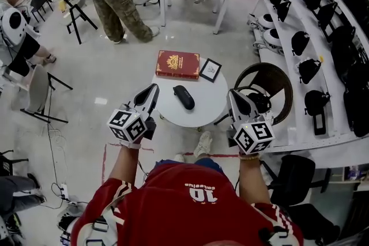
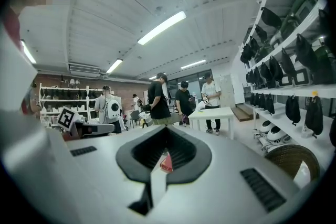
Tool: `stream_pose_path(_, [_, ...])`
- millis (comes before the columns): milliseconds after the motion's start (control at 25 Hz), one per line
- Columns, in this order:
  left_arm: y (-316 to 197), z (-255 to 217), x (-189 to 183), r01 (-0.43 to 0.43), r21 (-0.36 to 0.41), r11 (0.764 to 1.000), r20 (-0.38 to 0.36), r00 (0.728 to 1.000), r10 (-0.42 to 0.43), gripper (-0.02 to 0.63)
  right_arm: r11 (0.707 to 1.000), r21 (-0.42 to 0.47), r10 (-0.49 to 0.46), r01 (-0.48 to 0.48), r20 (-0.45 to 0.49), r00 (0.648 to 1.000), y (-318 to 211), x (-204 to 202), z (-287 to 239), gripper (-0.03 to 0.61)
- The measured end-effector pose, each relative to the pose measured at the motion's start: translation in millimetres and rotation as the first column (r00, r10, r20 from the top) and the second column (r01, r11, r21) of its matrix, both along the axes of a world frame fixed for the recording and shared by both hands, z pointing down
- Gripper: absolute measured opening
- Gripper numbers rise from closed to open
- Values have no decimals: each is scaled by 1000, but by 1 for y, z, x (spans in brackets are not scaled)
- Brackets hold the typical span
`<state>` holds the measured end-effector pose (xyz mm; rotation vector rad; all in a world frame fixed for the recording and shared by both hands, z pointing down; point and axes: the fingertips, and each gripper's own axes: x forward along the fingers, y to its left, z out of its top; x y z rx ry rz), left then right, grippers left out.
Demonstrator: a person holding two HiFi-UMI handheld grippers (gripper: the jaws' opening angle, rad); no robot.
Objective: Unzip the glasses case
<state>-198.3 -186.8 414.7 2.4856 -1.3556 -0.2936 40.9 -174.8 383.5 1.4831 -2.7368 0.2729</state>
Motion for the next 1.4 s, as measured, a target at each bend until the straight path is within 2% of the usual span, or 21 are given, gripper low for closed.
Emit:
stream_pose_path(680, [-20,-11,19,6,23,1000,33,999,-6,12,999,29,-25,24,38,999,-29,12,-5,14])
stream_pose_path(1000, [-30,-9,37,-27,22,999,52,998,26,118,999,25,-28,27,32,999,-35,19,-3,14])
stream_pose_path(1240, [-37,7,55,-48,-10,999,79,996,49,209,1000,8,-30,30,35,999,-36,25,7,14])
stream_pose_path(1400, [-44,18,68,-66,-31,997,95,993,69,216,1000,-6,-28,29,37,999,-37,31,12,14])
